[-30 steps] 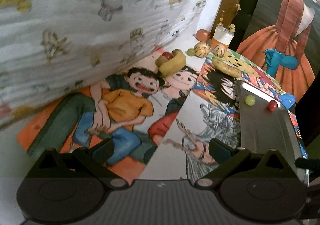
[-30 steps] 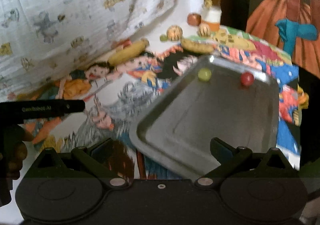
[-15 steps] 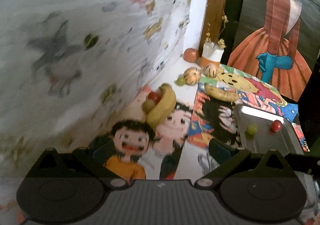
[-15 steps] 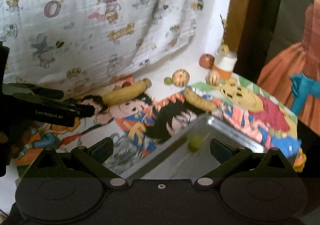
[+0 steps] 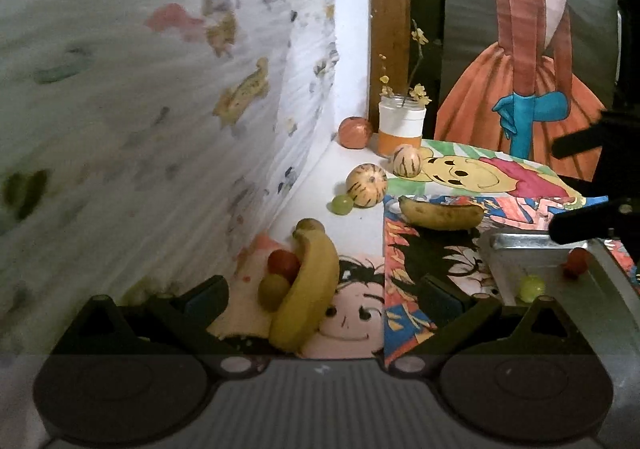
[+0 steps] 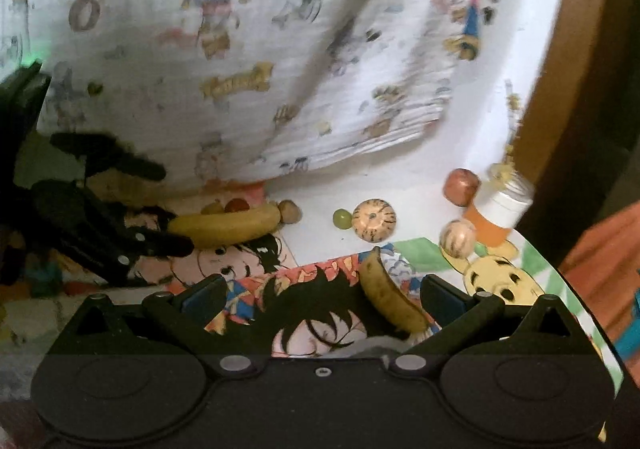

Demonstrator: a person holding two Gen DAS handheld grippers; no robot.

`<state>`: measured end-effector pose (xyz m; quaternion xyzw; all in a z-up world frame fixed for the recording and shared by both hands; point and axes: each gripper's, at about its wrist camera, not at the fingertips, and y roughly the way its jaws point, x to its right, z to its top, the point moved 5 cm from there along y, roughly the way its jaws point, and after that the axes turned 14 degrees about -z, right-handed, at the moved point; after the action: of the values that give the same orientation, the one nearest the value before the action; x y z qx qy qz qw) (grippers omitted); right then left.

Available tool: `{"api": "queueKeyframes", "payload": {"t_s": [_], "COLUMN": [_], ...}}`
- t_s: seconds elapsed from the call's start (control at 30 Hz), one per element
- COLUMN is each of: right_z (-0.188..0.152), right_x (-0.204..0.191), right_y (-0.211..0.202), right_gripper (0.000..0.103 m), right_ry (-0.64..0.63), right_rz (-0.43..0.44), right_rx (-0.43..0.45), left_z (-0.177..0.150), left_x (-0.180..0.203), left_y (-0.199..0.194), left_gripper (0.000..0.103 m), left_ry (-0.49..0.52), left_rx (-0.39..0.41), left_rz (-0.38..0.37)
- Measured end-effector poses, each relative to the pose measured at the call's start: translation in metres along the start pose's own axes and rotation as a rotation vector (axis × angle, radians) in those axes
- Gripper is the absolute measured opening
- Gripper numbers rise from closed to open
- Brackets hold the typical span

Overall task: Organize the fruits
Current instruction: 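Grasp the small spotted banana with the right tool while the left tool grasps the large yellow banana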

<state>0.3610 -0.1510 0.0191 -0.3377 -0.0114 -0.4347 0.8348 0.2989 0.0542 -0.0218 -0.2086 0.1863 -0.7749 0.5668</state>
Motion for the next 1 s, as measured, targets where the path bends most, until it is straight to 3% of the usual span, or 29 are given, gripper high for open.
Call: {"api": "queueKeyframes", "payload": {"t_s": [0.33,0.63,0.8,1.0], "right_z": [-0.01,-0.015,-0.019,-0.021], "right_x": [0.017,0.026,0.024,0.022], "right_y": [0.075,0.109,0.12,0.136], "right_gripper": [0.097,0.085,0.081,0.071], "right_ry": [0.025,0.032,0.015,-0.011], "right_rz": [0.036,0.079,0.097,0.098], "right_rx": [-0.098,-0.134,-0.149,-0.172], "left_z": [0.003,0.006,0.006,0.008], "left_x": [0.004,-0.007,-0.013,-0.012], "left_y": [0.037,0.065,0.074,0.077], "left_gripper": [0.098,0.077,0.066,0.061], "left_ry": [0.115,0.061,0.056,0.088], "left_rx": [-0.037,-0.121,-0.155,-0.178], "left_rz": [-0.052,-0.116,-0.097,-0.085]}}
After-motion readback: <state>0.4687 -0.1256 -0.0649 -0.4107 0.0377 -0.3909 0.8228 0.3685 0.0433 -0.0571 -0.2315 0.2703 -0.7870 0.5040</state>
